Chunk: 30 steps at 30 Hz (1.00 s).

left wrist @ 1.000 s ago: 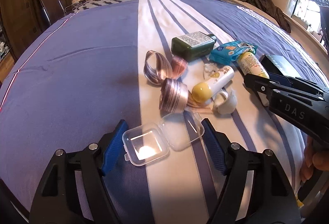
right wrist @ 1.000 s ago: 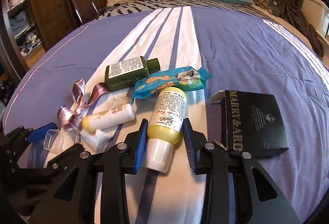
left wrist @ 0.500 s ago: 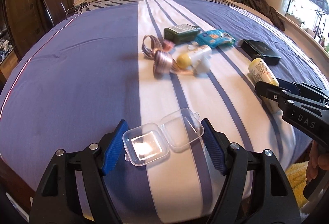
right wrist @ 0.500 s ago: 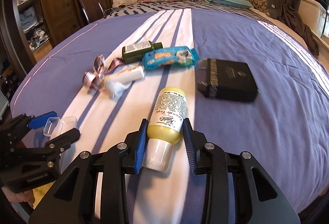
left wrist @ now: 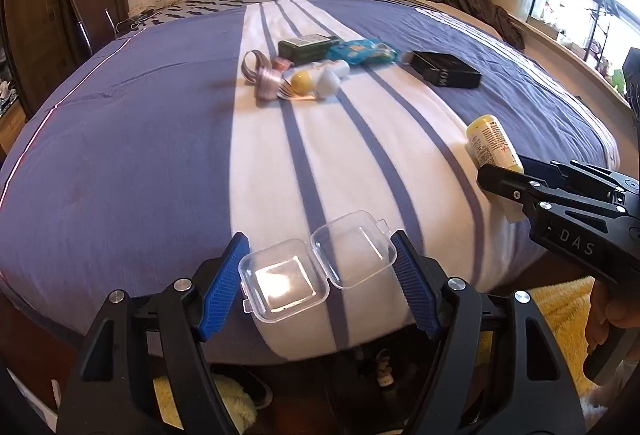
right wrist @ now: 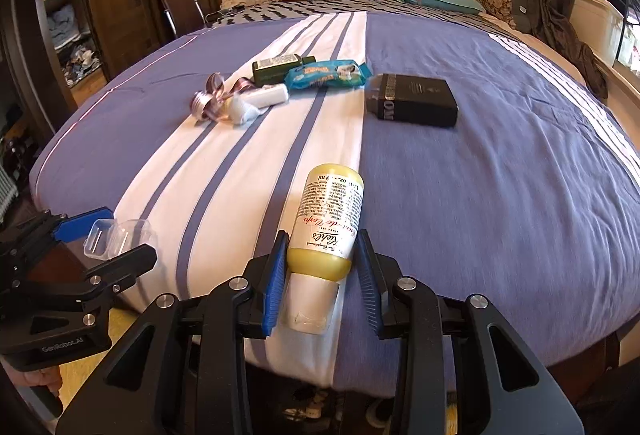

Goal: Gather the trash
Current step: 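Carry the plastic box and lotion bottle down toward the bin with both tools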

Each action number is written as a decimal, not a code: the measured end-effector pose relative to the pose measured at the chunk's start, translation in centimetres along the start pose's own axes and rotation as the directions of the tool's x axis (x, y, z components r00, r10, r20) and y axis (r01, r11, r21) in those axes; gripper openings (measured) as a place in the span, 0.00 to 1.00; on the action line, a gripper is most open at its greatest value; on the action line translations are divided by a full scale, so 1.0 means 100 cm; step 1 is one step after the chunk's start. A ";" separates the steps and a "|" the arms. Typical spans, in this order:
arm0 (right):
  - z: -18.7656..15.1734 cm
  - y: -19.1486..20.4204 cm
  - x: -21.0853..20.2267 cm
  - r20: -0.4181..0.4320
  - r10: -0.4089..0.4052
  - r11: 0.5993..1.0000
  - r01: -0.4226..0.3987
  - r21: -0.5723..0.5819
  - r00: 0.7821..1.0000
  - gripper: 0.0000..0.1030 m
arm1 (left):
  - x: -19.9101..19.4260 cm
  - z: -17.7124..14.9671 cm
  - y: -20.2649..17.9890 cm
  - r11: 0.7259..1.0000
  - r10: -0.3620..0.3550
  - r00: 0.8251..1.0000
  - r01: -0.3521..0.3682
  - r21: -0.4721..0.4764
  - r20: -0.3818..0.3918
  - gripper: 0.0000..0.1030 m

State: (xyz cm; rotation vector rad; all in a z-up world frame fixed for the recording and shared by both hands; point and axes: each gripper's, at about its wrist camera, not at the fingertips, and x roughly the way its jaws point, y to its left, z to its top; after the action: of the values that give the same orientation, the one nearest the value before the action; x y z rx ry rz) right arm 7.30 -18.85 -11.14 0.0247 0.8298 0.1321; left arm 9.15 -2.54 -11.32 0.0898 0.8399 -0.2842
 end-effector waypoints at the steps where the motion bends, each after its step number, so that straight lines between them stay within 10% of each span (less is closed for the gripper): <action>1: -0.003 0.000 -0.003 0.001 0.001 1.000 -0.001 0.001 1.000 0.33 | -0.002 -0.002 -0.002 1.000 -0.003 1.000 0.003 0.001 0.000 0.67; 30: -0.132 0.000 -0.002 -0.181 0.054 0.998 -0.046 0.048 0.982 0.33 | 0.016 -0.116 -0.036 0.993 -0.114 0.976 0.116 -0.003 -0.185 0.67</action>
State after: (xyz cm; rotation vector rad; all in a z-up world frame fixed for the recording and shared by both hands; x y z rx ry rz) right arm -2.62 -19.26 -19.89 0.0757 1.0154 0.1653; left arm 0.78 -4.11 -20.17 0.0757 1.0307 -0.3923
